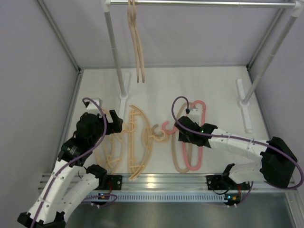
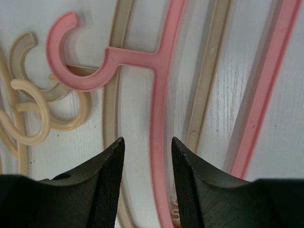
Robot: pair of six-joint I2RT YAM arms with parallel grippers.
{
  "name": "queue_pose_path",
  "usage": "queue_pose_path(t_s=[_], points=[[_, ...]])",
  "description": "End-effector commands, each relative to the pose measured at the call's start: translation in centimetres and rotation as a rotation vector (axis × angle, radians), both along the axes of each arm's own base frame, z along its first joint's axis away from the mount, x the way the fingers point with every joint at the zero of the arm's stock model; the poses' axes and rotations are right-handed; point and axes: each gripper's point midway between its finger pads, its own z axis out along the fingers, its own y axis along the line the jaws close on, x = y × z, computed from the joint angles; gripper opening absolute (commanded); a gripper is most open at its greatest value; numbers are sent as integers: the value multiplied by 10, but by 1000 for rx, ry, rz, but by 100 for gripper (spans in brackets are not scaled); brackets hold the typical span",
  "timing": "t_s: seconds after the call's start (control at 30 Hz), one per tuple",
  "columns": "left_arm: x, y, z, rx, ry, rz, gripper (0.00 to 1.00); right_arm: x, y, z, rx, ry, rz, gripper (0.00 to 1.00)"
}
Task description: Organize the hangers
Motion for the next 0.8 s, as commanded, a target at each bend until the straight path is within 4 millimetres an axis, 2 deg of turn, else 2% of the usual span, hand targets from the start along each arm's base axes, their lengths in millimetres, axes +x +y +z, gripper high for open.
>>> queue_pose_path(t_s=[0.0, 0.23, 0.53, 0.77], points=[[1, 0, 17, -20, -47, 3, 98, 8, 3, 1, -27, -37, -28, 43], [1, 2, 12, -16, -40, 16, 98, 12, 10, -12, -55, -27, -7, 42], [1, 4, 9, -8, -37, 25, 98, 12, 21, -41, -64, 21, 22, 40], [1, 4, 8, -8, -37, 27, 98, 7, 19, -55, -68, 50, 20, 38]])
